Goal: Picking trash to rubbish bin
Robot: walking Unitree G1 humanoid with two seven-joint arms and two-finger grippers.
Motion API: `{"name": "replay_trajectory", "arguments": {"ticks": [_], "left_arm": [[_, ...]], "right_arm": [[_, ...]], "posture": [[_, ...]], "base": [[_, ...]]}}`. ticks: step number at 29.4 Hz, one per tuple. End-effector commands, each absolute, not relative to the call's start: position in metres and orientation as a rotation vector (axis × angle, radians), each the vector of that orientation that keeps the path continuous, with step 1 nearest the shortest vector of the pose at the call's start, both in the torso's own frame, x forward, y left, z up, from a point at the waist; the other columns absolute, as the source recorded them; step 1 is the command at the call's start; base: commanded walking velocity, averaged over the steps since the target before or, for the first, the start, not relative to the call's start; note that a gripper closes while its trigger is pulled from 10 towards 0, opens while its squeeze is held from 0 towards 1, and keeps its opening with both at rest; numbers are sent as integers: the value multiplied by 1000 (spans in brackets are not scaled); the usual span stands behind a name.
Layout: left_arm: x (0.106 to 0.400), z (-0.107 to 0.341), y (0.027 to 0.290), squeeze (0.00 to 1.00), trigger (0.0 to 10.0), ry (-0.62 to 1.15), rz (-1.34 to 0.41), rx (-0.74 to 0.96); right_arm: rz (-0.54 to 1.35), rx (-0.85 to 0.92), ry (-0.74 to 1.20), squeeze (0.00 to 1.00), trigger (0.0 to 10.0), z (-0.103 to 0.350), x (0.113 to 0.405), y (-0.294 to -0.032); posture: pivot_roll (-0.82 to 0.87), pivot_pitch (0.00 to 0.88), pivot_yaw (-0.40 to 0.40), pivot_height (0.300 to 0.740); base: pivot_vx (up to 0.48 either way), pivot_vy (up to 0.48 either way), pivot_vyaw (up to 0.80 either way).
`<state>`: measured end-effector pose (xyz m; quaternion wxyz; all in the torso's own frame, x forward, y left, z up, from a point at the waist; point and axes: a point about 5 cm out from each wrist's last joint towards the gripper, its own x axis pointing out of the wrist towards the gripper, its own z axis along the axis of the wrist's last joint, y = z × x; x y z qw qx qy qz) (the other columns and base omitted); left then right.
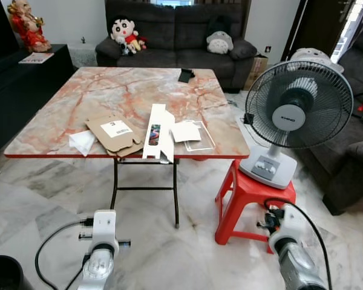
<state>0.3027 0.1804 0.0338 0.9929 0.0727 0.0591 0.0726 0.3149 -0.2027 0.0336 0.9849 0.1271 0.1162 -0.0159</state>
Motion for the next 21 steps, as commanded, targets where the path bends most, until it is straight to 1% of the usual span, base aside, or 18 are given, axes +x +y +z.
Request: {"name": "replay_trajectory", "arguments": {"ticks": [1,3,4,7,9,10,13,21], "left_arm": [[307,44,168,0,10000,42,92,200],[307,46,165,0,10000,25,84,210],[309,54,160,0,10000,-21,75,232],[313,65,153,0,10000,-74,86,257],[314,67,150,0,10000,-80,76,249],[316,71,144,1000,10000,-95,36,230],[316,74,139,1000,10000,-104,21,178],[320,84,129,1000,10000,-133,7,143]], "right_arm": [[-6,265,143,0,10000,50,326,-196],[2,267,131,0,10000,52,327,-193],[24,268,106,0,10000,57,329,-187],[53,270,75,0,10000,63,333,-178],[63,276,66,0,10000,64,334,-175],[84,292,48,1000,10000,68,336,-168],[111,289,25,1000,10000,73,338,-161],[107,294,-1,1000,10000,80,340,-154]], "posture": [[-43,0,-57,740],[-43,0,-57,740],[-36,0,-58,740],[-30,2,-61,740],[-27,5,-62,740],[-27,5,-62,740],[-31,4,-59,740],[-43,0,-59,740]], "base": [[0,0,0],[0,0,0],[0,0,0],[0,0,0],[0,0,0],[0,0,0],[0,0,0],[0,0,0]]}}
